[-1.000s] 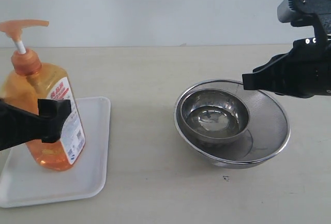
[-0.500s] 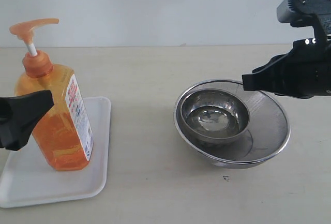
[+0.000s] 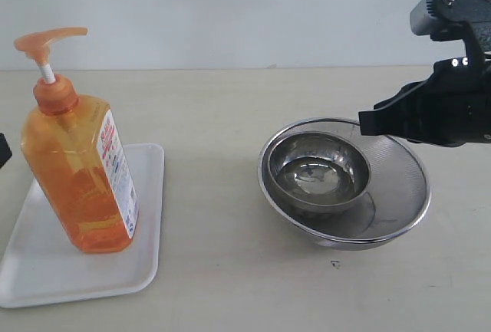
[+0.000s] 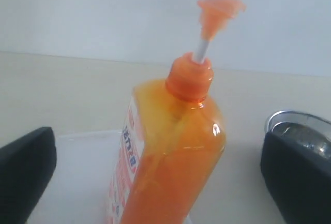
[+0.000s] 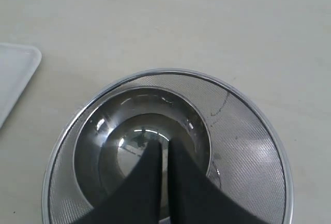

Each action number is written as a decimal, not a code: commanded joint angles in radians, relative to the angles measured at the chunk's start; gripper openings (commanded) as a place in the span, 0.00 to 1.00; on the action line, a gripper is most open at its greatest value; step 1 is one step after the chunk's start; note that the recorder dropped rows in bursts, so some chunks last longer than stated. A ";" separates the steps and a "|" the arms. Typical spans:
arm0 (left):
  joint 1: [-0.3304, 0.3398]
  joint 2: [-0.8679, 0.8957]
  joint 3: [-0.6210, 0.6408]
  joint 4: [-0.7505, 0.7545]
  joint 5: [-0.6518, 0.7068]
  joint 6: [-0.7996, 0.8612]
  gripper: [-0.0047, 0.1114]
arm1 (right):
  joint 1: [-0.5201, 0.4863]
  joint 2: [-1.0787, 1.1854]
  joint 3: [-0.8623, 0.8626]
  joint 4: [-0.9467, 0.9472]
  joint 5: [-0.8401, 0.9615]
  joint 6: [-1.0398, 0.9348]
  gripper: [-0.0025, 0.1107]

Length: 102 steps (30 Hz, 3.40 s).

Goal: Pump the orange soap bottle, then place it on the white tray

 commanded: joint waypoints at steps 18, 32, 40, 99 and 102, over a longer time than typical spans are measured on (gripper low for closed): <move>0.000 -0.080 0.016 -0.009 -0.016 0.036 0.49 | 0.000 -0.008 0.002 0.002 -0.001 -0.013 0.02; 0.000 0.005 0.067 0.042 -0.295 -0.103 0.08 | 0.000 -0.008 0.002 0.002 0.003 -0.013 0.02; 0.000 0.209 0.089 0.161 -0.340 -0.326 0.08 | 0.000 -0.008 0.002 0.002 0.003 -0.013 0.02; 0.736 1.044 -0.178 1.308 0.170 -1.191 0.08 | 0.000 -0.008 0.002 0.004 0.015 -0.005 0.02; 0.770 1.095 -0.189 1.308 0.157 -1.196 0.08 | 0.000 -0.008 0.002 0.004 0.015 -0.005 0.02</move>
